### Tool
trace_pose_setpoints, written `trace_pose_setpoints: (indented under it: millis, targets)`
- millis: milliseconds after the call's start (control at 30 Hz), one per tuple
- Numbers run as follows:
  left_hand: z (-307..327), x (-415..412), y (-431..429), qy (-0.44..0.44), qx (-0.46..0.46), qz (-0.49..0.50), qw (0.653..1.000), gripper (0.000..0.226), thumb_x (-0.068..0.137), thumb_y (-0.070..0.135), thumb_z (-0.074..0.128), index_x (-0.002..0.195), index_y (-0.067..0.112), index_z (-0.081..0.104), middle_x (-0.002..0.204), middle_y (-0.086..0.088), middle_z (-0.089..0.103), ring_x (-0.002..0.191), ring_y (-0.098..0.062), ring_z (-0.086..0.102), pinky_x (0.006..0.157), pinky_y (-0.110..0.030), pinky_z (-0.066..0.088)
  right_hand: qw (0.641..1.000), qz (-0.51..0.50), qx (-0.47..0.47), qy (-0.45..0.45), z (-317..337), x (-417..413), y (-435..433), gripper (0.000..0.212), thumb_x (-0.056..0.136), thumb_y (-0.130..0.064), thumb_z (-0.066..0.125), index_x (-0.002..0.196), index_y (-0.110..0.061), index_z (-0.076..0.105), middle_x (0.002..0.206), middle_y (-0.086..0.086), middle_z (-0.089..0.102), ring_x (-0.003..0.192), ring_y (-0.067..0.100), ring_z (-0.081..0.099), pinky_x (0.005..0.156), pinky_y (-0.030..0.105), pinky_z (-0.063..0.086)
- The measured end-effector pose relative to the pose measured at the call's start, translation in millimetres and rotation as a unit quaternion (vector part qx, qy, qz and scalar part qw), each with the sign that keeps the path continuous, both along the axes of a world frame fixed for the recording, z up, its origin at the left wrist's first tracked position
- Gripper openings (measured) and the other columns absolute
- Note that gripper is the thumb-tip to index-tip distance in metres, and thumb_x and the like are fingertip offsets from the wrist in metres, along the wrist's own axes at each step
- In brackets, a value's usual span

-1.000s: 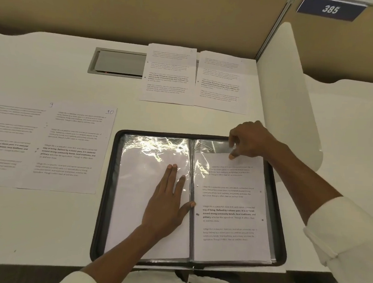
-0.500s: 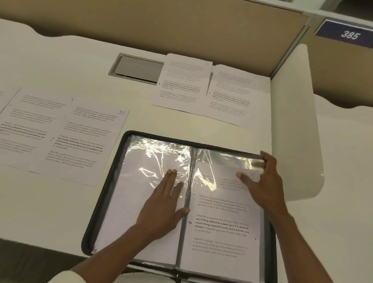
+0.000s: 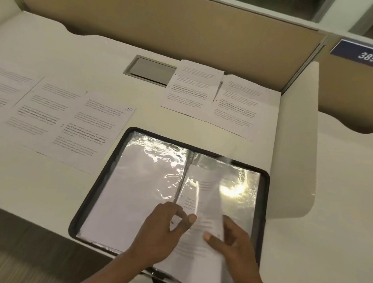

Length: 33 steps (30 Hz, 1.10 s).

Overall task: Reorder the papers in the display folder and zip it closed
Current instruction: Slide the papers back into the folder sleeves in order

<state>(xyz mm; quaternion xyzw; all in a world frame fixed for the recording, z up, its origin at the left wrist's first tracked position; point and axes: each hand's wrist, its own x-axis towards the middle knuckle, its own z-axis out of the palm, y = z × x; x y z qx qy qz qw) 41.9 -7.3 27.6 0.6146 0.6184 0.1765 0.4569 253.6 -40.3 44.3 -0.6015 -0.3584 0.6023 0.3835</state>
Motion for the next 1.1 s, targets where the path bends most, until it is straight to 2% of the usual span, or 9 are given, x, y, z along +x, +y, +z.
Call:
trace_pose_setpoints:
  millis: [100, 167, 267, 400, 500, 633, 800, 933, 1100]
  targets:
    - [36, 0, -3, -0.062, -0.077, 0.080, 0.992, 0.082, 0.073, 0.105, 0.038, 0.104, 0.036, 0.071, 0.105, 0.019, 0.075, 0.100, 0.000, 0.070, 0.094, -0.037, 0.058, 0.992, 0.112, 0.044, 0.048, 15, -22, 8, 0.057, 0.083, -0.029, 0.082, 0.137, -0.017, 0.067, 0.133, 0.004, 0.071, 0.126, 0.028, 0.066, 0.102, 0.045, 0.057]
    - [59, -8, 2, -0.056, -0.107, 0.108, 0.987, 0.088, 0.068, 0.107, 0.039, 0.108, 0.034, 0.070, 0.104, 0.014, 0.077, 0.092, 0.001, 0.072, 0.083, -0.028, 0.058, 0.984, 0.163, 0.061, 0.039, 18, -35, 15, 0.062, 0.087, -0.035, 0.080, 0.145, -0.024, 0.062, 0.144, -0.004, 0.064, 0.137, 0.021, 0.058, 0.112, 0.046, 0.048]
    - [84, -29, 9, -0.007, -0.137, 0.115, 0.984, 0.065, 0.078, 0.087, 0.060, 0.117, 0.035, 0.069, 0.108, 0.013, 0.077, 0.095, -0.003, 0.073, 0.076, -0.020, 0.053, 0.966, 0.239, 0.096, -0.004, 15, -55, 23, 0.066, 0.089, -0.047, 0.080, 0.149, -0.035, 0.056, 0.155, -0.016, 0.053, 0.143, 0.010, 0.049, 0.118, 0.046, 0.041]
    - [84, -70, 14, 0.023, -0.152, 0.180, 0.972, 0.023, 0.098, 0.047, 0.071, 0.106, 0.028, 0.081, 0.091, 0.007, 0.082, 0.087, -0.014, 0.078, 0.090, -0.047, 0.063, 0.927, 0.343, 0.135, -0.072, 5, -82, 30, 0.072, 0.085, -0.063, 0.076, 0.150, -0.052, 0.047, 0.162, -0.031, 0.034, 0.151, 0.001, 0.033, 0.122, 0.049, 0.034]
    - [70, -101, 18, 0.084, -0.149, 0.225, 0.959, 0.023, 0.101, 0.041, 0.069, 0.099, 0.021, 0.080, 0.087, 0.000, 0.081, 0.083, -0.024, 0.078, 0.087, -0.051, 0.063, 0.907, 0.386, 0.135, -0.098, -1, -99, 35, 0.075, 0.084, -0.068, 0.074, 0.151, -0.055, 0.043, 0.162, -0.038, 0.027, 0.150, -0.008, 0.025, 0.124, 0.046, 0.031]
    - [47, -130, 28, 0.186, -0.125, 0.230, 0.947, 0.016, 0.097, 0.042, 0.075, 0.094, 0.026, 0.074, 0.087, 0.006, 0.074, 0.081, -0.018, 0.071, 0.075, -0.036, 0.057, 0.878, 0.417, 0.142, -0.189, -19, -113, 44, 0.082, 0.085, -0.075, 0.066, 0.157, -0.044, 0.039, 0.167, -0.033, 0.017, 0.153, -0.006, 0.013, 0.128, 0.042, 0.023]
    - [4, -157, 41, 0.270, -0.146, 0.183, 0.934, 0.032, 0.092, 0.049, 0.078, 0.083, 0.018, 0.077, 0.075, 0.003, 0.073, 0.068, -0.015, 0.070, 0.070, -0.037, 0.062, 0.834, 0.431, 0.153, -0.309, -52, -117, 60, 0.084, 0.086, -0.076, 0.056, 0.157, -0.033, 0.041, 0.174, -0.012, 0.011, 0.159, 0.010, 0.005, 0.129, 0.043, 0.016]
    - [-8, -160, 51, 0.349, -0.159, 0.106, 0.917, 0.049, 0.094, 0.065, 0.067, 0.121, 0.023, 0.068, 0.112, 0.005, 0.070, 0.097, -0.017, 0.069, 0.075, -0.029, 0.052, 0.848, 0.374, 0.157, -0.342, -70, -121, 67, 0.069, 0.086, -0.068, 0.055, 0.143, -0.029, 0.057, 0.168, -0.013, 0.027, 0.155, 0.009, 0.017, 0.124, 0.041, 0.027]
    - [-3, -162, 67, 0.416, -0.161, -0.010, 0.895, 0.048, 0.095, 0.071, 0.057, 0.120, 0.030, 0.059, 0.119, 0.005, 0.062, 0.114, -0.020, 0.066, 0.086, -0.031, 0.049, 0.875, 0.272, 0.151, -0.370, -77, -137, 79, 0.038, 0.089, -0.051, 0.063, 0.121, -0.031, 0.067, 0.139, -0.023, 0.046, 0.135, -0.002, 0.034, 0.104, 0.016, 0.039]
